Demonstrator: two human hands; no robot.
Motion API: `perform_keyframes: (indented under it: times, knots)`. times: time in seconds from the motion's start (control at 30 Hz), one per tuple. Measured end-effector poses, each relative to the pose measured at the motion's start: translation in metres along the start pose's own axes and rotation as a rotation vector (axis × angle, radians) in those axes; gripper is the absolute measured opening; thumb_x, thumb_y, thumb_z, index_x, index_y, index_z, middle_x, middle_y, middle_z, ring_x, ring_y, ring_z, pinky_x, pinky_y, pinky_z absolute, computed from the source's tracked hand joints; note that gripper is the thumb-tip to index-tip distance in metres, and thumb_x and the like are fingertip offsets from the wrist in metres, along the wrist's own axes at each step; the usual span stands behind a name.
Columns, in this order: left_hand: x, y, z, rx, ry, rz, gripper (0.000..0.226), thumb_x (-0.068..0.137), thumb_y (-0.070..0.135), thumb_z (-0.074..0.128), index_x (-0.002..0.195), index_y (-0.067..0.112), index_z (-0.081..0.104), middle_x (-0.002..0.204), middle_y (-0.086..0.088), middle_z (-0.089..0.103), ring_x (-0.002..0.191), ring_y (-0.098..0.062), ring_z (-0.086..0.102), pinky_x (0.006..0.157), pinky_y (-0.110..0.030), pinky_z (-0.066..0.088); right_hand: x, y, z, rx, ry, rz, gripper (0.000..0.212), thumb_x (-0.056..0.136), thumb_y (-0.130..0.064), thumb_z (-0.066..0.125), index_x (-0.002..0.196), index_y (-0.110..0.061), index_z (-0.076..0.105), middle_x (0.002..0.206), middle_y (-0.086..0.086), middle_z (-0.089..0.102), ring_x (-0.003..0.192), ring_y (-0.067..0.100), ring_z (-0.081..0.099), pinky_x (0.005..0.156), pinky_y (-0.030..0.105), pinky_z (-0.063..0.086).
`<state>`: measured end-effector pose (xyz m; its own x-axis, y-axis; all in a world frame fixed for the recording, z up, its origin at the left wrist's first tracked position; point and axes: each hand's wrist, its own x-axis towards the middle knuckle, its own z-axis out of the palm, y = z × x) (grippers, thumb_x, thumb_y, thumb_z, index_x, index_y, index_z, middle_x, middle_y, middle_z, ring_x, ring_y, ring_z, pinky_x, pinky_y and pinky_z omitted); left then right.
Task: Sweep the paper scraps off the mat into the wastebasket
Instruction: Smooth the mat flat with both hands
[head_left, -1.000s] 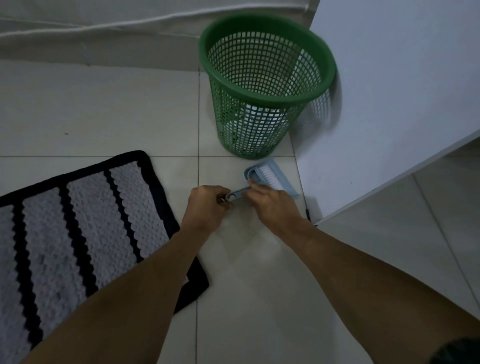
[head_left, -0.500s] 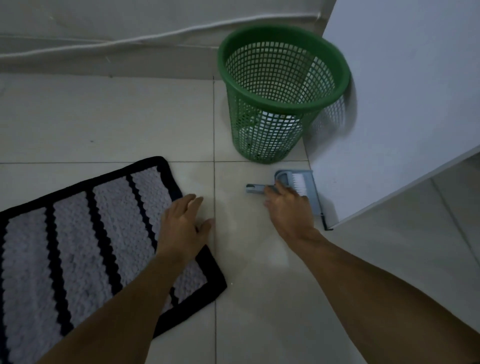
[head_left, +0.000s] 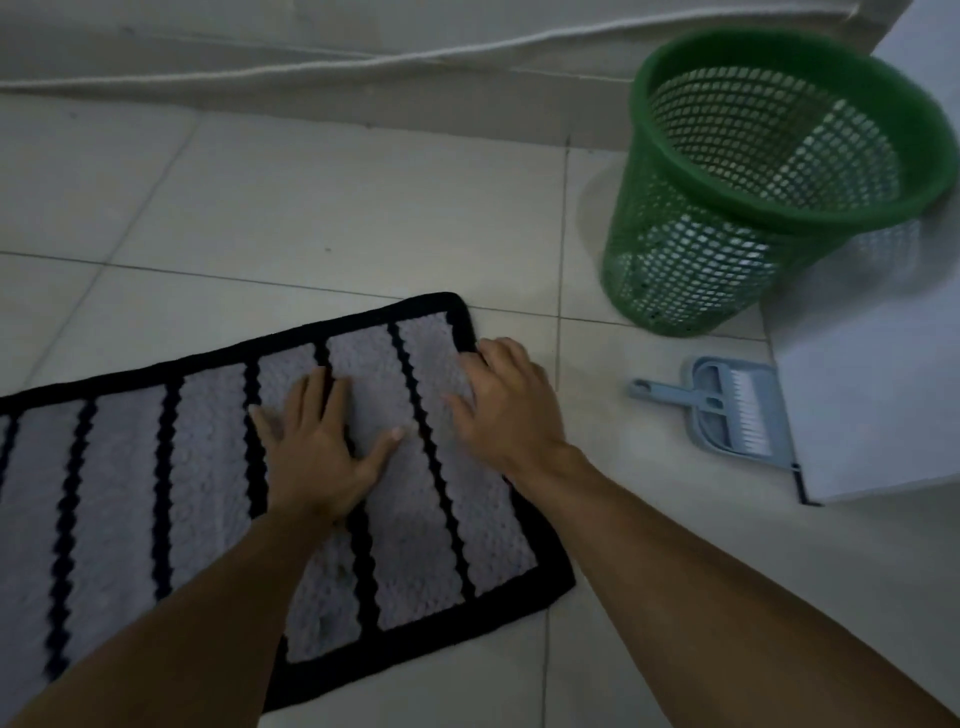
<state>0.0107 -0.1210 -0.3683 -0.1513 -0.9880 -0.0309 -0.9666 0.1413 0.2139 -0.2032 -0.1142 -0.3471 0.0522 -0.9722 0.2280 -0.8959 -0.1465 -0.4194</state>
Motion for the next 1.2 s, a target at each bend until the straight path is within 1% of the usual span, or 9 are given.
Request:
perform_keyframes:
  times: [0.1, 0.17, 0.27, 0.43, 0.63, 0.77, 0.9, 1.03, 1.2]
  knots:
    - [-0.002, -0.012, 0.006, -0.027, -0.011, -0.006, 0.073, 0.088, 0.068, 0.014, 0.148, 0.025, 0.014, 0.158, -0.002, 0.009, 0.145, -0.018, -0.002, 0.113, -0.059, -0.008, 0.027, -0.039, 0.036, 0.056, -0.235, -0.056, 0.058, 0.091, -0.039, 0.056, 0.139, -0.009, 0.043, 0.146, 0.020, 0.040, 0.133, 0.034, 0.035, 0.100, 0.058, 0.039]
    - [-0.006, -0.016, 0.010, -0.045, 0.016, 0.013, 0.063, 0.093, 0.055, 0.010, 0.148, 0.024, 0.014, 0.158, -0.002, 0.008, 0.144, -0.016, -0.002, 0.115, -0.056, -0.003, 0.035, -0.049, 0.059, -0.022, -0.373, -0.056, 0.070, 0.095, -0.053, 0.040, 0.151, -0.019, 0.018, 0.161, 0.012, 0.009, 0.147, 0.028, 0.007, 0.114, 0.062, 0.010]
    - [-0.003, -0.020, 0.012, -0.059, 0.050, 0.020, 0.054, 0.096, 0.040, 0.017, 0.147, 0.023, 0.019, 0.157, -0.001, 0.014, 0.144, -0.016, 0.003, 0.116, -0.053, 0.000, 0.031, -0.047, 0.076, -0.142, -0.330, -0.047, 0.071, 0.095, -0.063, 0.021, 0.153, -0.024, 0.007, 0.162, 0.003, -0.005, 0.148, 0.022, -0.010, 0.113, 0.062, -0.010]
    - [0.001, -0.026, 0.010, -0.093, 0.028, 0.107, 0.052, 0.096, 0.033, 0.029, 0.147, 0.024, 0.020, 0.156, 0.002, 0.017, 0.145, -0.015, 0.006, 0.116, -0.052, 0.002, 0.020, -0.047, 0.071, -0.152, -0.281, 0.017, 0.070, 0.095, -0.063, 0.017, 0.153, -0.026, 0.008, 0.162, 0.003, -0.004, 0.148, 0.020, -0.010, 0.115, 0.060, -0.009]
    - [0.006, -0.059, -0.005, -0.043, -0.113, 0.464, 0.064, 0.094, 0.051, 0.031, 0.148, 0.022, 0.013, 0.158, 0.001, 0.009, 0.145, -0.011, 0.000, 0.115, -0.052, 0.009, -0.030, -0.055, 0.053, -0.176, -0.284, 0.240, 0.069, 0.097, -0.062, 0.014, 0.153, -0.025, 0.000, 0.161, 0.004, -0.012, 0.146, 0.020, -0.021, 0.114, 0.061, -0.012]
    - [0.008, -0.062, -0.009, -0.067, -0.101, 0.397, 0.072, 0.090, 0.062, 0.031, 0.148, 0.025, 0.011, 0.159, 0.000, 0.002, 0.145, -0.011, -0.003, 0.114, -0.056, 0.001, -0.033, -0.061, 0.054, -0.193, -0.284, 0.303, 0.071, 0.096, -0.062, 0.019, 0.153, -0.022, 0.007, 0.162, 0.008, -0.007, 0.146, 0.022, -0.017, 0.112, 0.063, -0.012]
    - [0.033, -0.062, -0.012, -0.096, -0.013, 0.309, 0.082, 0.079, 0.069, 0.045, 0.145, 0.023, 0.028, 0.157, 0.000, 0.014, 0.141, -0.015, 0.020, 0.112, -0.051, 0.015, 0.004, -0.047, 0.057, -0.144, -0.238, 0.284, 0.080, 0.088, -0.071, 0.028, 0.148, -0.019, 0.020, 0.160, 0.010, 0.008, 0.148, 0.024, -0.004, 0.111, 0.068, -0.005]
    - [0.070, -0.062, -0.011, 0.002, -0.085, 0.294, 0.095, 0.076, 0.082, 0.029, 0.149, 0.026, 0.007, 0.159, 0.003, 0.000, 0.144, -0.011, -0.010, 0.113, -0.058, -0.008, 0.023, -0.029, 0.060, -0.234, -0.282, 0.243, 0.085, 0.087, -0.078, 0.017, 0.153, -0.027, 0.006, 0.162, 0.003, -0.005, 0.147, 0.020, -0.014, 0.110, 0.069, -0.010]
    - [0.099, -0.048, -0.009, 0.015, -0.108, 0.289, 0.096, 0.074, 0.085, 0.020, 0.148, 0.027, 0.003, 0.158, 0.005, -0.003, 0.143, -0.009, -0.014, 0.113, -0.057, -0.009, 0.039, -0.018, 0.054, -0.233, -0.288, 0.301, 0.084, 0.087, -0.079, 0.013, 0.153, -0.028, 0.001, 0.162, 0.003, -0.006, 0.147, 0.020, -0.014, 0.110, 0.068, -0.010]
